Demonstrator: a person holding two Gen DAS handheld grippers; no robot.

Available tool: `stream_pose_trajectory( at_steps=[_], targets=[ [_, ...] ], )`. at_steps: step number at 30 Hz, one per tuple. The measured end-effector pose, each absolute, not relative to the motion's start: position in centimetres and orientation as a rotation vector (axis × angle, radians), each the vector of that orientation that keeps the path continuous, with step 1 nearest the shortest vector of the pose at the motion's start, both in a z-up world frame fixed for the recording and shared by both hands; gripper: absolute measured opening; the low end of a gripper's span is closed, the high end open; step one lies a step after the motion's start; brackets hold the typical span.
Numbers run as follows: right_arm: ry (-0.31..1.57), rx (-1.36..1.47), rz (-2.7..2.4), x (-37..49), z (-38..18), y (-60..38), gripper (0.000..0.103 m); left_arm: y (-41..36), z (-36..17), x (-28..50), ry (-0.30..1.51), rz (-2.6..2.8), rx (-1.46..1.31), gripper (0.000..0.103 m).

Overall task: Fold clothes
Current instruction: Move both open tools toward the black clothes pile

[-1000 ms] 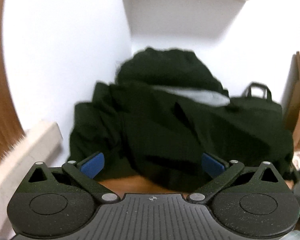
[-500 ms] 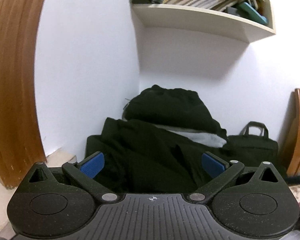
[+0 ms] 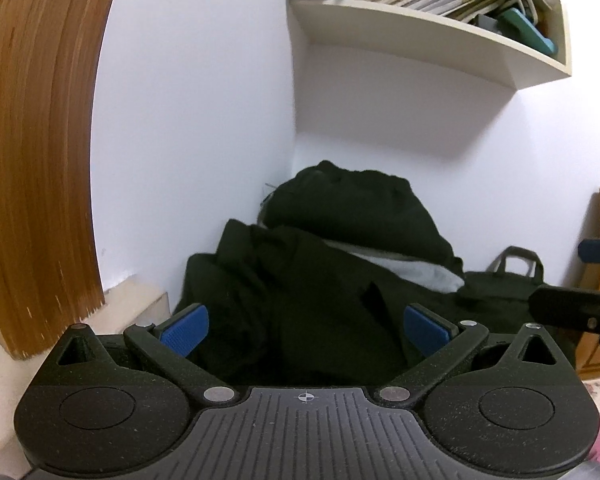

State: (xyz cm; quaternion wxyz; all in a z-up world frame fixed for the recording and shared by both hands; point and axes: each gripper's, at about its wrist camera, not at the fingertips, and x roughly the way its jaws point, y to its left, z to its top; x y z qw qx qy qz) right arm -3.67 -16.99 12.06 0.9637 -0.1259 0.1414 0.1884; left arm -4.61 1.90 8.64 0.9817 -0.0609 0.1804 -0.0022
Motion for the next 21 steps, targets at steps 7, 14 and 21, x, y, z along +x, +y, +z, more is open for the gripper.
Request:
stream_pose_trajectory(
  at_steps=[7,14,21],
  targets=[
    [0.289,-0.228,0.442,-2.8,12.0,-16.6,0.103,2.4,8.1,-4.3,0.379,-0.008,-0.140,0.103],
    [0.286,-0.238,0.470,-1.3,11.6,-15.6,0.103,2.5,7.8,-4.1,0.386,-0.008,-0.139,0.103],
    [0.329,-0.184,0.542,2.0,11.1,-15.8,0.103,3.0,7.6,-3.9,0.389,0.000,-0.159,0.103]
  ],
)
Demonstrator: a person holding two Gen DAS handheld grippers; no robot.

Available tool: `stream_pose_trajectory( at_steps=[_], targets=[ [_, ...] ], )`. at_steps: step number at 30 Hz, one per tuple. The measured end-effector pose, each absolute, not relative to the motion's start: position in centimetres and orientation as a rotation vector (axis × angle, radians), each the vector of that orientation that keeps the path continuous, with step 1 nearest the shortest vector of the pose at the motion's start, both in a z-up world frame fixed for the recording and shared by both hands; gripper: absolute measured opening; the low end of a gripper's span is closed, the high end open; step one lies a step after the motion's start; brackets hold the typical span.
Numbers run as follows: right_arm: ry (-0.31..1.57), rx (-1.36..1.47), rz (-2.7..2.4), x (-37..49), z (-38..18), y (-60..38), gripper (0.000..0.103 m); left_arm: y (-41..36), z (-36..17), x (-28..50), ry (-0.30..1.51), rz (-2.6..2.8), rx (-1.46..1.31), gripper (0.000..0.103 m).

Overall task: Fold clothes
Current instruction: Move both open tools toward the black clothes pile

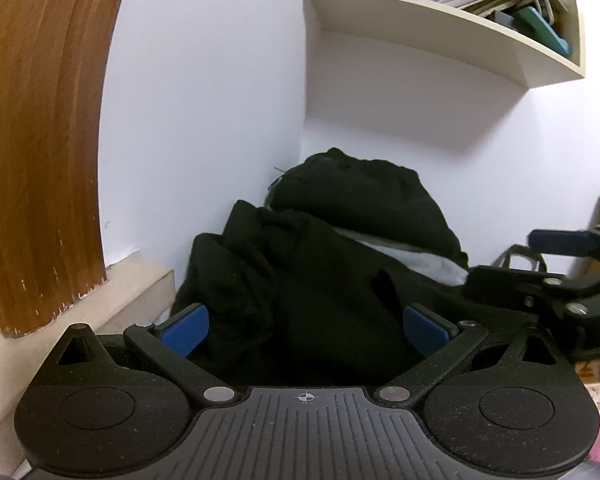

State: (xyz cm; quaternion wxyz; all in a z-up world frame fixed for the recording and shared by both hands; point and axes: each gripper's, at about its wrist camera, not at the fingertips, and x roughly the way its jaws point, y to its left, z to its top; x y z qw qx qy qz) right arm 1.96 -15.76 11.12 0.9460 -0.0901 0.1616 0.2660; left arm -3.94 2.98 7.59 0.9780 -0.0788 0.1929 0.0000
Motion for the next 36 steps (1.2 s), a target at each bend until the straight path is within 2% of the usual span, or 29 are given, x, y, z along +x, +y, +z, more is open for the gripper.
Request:
stream_pose_trajectory(
  at_steps=[18,23,26,32,34,35,36],
  targets=[
    [0.459,-0.440,0.727,14.1,5.0,-23.4,0.103,0.9,5.6,-3.2,0.450,0.060,-0.144,0.103],
    [0.565,-0.314,0.860,17.7,3.0,-24.7,0.103,-1.1,5.0,-4.0,0.498,0.127,-0.151,0.103],
    [0.545,-0.335,0.929,18.4,2.1,-24.4,0.103,-2.4,5.2,-4.4,0.497,0.173,-0.169,0.103],
    [0.568,-0.315,1.008,19.5,1.4,-24.7,0.103,-5.1,5.5,-5.0,0.473,0.195,-0.217,0.093],
    [0.570,-0.306,1.024,19.7,1.2,-24.9,0.103,-6.1,5.3,-5.1,0.468,0.193,-0.226,0.084],
    [0.579,-0.302,1.027,19.8,1.2,-25.0,0.103,-6.4,5.1,-5.0,0.476,0.187,-0.244,0.076],
    [0.585,-0.301,1.032,19.8,1.3,-25.2,0.103,-6.8,4.9,-4.8,0.486,0.180,-0.257,0.073]
  ],
)
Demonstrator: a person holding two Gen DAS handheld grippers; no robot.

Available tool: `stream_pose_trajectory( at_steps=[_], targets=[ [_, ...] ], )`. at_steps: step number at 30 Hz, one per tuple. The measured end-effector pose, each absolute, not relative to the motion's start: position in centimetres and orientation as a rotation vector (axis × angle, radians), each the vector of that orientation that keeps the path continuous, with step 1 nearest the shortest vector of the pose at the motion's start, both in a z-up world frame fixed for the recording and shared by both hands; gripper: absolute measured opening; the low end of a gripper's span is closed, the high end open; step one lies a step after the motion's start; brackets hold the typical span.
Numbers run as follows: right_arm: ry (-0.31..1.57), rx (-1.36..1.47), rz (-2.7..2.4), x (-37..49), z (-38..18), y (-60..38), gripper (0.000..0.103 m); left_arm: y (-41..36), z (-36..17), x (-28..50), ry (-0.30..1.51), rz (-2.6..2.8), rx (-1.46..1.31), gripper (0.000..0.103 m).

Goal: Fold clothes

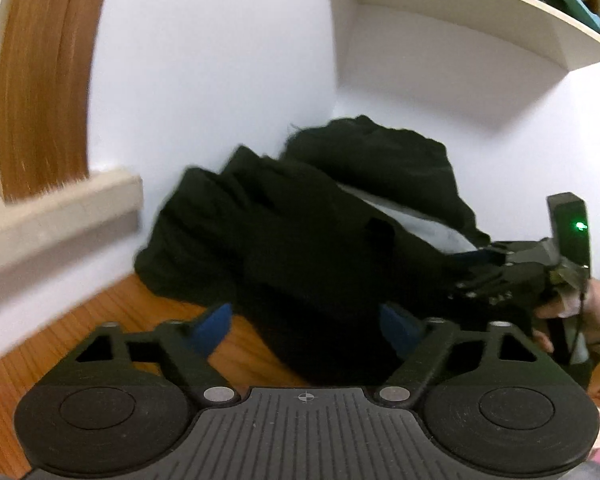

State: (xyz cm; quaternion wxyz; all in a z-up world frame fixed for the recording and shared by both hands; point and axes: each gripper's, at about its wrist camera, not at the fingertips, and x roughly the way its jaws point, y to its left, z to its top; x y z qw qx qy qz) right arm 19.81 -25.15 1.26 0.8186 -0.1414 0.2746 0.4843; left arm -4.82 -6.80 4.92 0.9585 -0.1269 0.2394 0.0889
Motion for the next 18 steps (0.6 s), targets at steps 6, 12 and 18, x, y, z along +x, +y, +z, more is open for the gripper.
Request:
stream_pose_trajectory(
  at_steps=[6,12,18],
  targets=[
    [0.576,-0.289,1.064,19.7,2.9,-26.8,0.102,-10.0,4.6,-4.6,0.496,0.166,-0.200,0.056],
    [0.517,-0.339,1.090,18.0,4.9,-28.5,0.079,-11.3,4.6,-8.2,0.440,0.192,-0.216,0.056],
    [0.513,-0.390,1.047,17.2,5.9,-29.1,0.053,-9.2,4.3,-12.2,0.387,0.268,-0.245,0.056]
  ],
)
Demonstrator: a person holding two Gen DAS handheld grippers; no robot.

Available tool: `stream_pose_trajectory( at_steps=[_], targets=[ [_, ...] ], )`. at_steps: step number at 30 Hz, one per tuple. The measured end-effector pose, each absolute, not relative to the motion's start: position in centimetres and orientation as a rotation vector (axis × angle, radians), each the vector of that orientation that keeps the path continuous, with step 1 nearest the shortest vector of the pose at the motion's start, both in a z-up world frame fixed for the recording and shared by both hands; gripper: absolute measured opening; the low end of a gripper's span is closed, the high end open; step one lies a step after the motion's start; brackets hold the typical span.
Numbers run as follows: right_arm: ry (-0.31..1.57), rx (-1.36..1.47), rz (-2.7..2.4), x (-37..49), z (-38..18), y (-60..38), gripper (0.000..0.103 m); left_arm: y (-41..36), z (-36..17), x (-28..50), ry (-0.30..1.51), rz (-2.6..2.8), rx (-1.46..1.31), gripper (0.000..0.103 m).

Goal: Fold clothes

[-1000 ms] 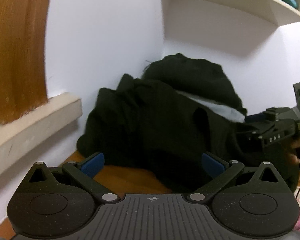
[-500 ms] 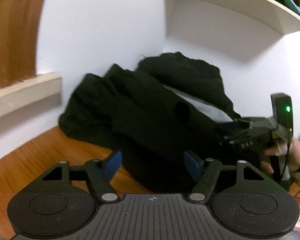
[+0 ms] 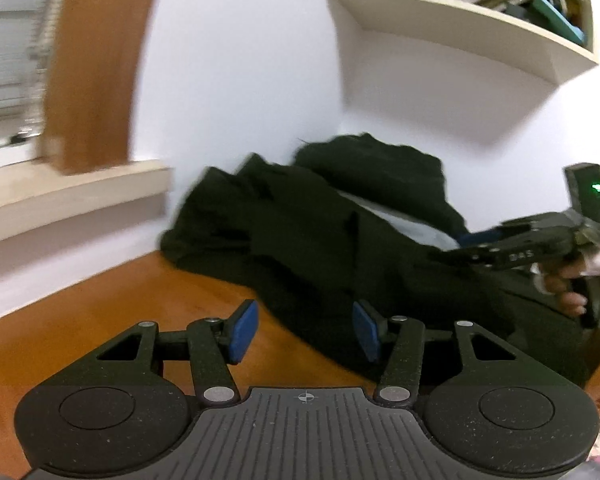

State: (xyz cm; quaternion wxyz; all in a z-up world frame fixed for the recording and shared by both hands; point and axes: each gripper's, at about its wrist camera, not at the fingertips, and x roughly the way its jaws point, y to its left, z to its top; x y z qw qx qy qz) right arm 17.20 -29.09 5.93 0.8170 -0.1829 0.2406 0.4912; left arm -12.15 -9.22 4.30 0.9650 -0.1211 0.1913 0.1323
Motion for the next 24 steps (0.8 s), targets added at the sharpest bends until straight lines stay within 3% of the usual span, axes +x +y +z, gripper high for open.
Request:
stream_pose_trajectory(
  at_steps=[11,14,24],
  targets=[
    [0.556,-0.445,1.108,10.9,6.7,-26.9,0.053,-5.4,1.8,-14.7,0.377,0.304,-0.312,0.043],
    [0.553,-0.484,1.127,8.6,6.0,-26.5,0.061,-5.4,1.6,-14.8,0.375,0.298,-0.314,0.042],
    [0.536,-0.633,1.091,7.8,2.9,-25.8,0.063,-6.5,1.8,-14.6,0.380,0.267,-0.271,0.043]
  ],
)
